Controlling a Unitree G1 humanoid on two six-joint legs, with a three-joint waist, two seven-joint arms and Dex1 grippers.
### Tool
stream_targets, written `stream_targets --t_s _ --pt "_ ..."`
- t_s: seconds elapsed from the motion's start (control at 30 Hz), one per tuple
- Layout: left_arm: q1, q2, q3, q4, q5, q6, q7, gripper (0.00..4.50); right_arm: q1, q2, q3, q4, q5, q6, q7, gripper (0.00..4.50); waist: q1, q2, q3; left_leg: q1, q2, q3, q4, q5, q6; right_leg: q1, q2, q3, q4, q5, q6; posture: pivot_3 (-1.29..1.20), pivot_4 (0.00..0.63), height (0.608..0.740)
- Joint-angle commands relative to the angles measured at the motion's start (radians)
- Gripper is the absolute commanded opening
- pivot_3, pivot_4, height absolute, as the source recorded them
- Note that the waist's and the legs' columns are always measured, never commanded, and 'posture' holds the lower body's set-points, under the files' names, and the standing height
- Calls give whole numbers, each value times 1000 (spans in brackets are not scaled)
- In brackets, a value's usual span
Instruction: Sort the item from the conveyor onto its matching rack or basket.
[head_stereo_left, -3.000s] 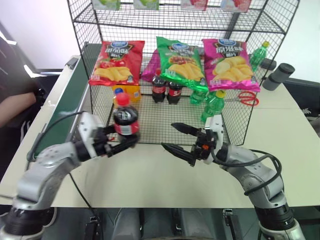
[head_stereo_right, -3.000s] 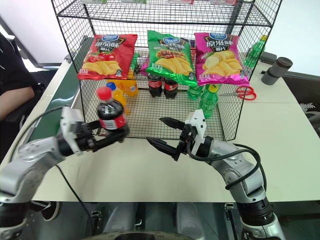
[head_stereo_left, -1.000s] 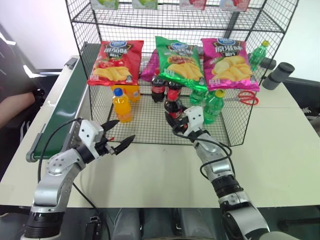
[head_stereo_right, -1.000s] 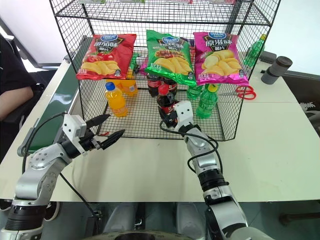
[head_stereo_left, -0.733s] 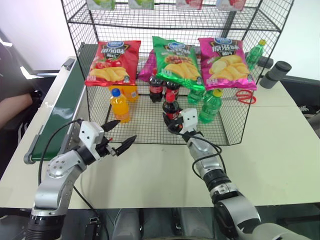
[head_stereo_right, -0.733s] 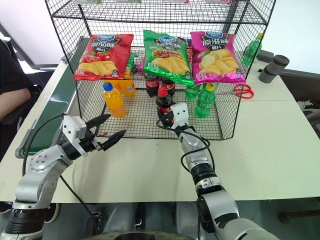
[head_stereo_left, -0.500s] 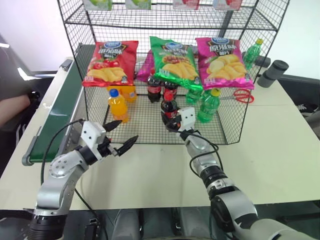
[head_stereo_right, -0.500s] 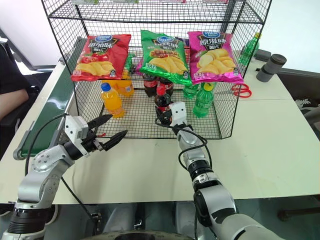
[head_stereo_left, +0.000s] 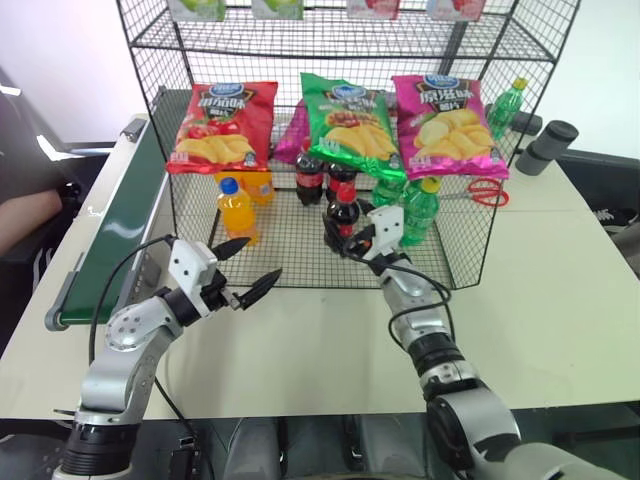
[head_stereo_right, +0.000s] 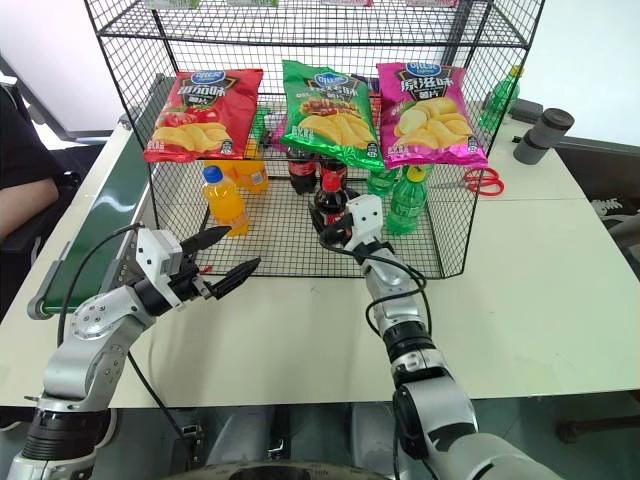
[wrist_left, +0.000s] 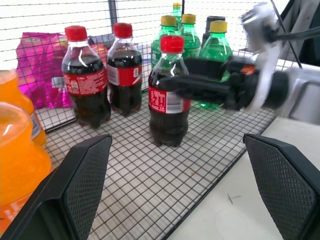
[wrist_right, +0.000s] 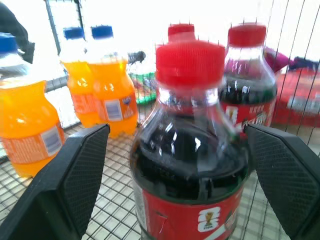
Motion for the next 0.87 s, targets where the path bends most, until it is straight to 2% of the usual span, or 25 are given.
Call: stream_targets --t_s 0.03,0.17,0.3,0.47,0.63,0.87 --pt "0 12 27 -14 -10 -18 -1 4500 78 -78 5 -218 55 100 95 4454 -1 0 0 0 0 0 0 0 0 0 0 0 0 0 0 0 150 740" --pt "-8 29 43 16 -3 -15 -2 4500 229 -242 -18 -474 135 259 219 4454 0 1 0 0 0 0 0 0 0 0 0 0 0 0 0 0 150 740" --pt "-20 67 77 61 2 -9 -2 4500 349 -404 -123 -662 249 406 280 4454 -1 1 0 0 0 0 0 0 0 1 0 0 0 0 0 0 150 740" --pt "-19 122 109 127 11 -12 -13 4500 486 -560 -305 -737 359 520 334 4454 5 1 0 1 0 0 0 0 0 2 1 0 -1 0 0 0 150 740" --pt "8 149 116 139 23 -10 -24 4500 582 -624 -389 -758 374 522 385 4454 8 1 0 1 0 0 0 0 1 2 2 0 -3 0 0 0 150 740" --pt "8 156 142 148 11 -27 -35 4500 527 -616 -381 -745 335 501 353 4454 6 1 0 2 0 0 0 0 1 3 2 0 -3 0 0 0 150 740"
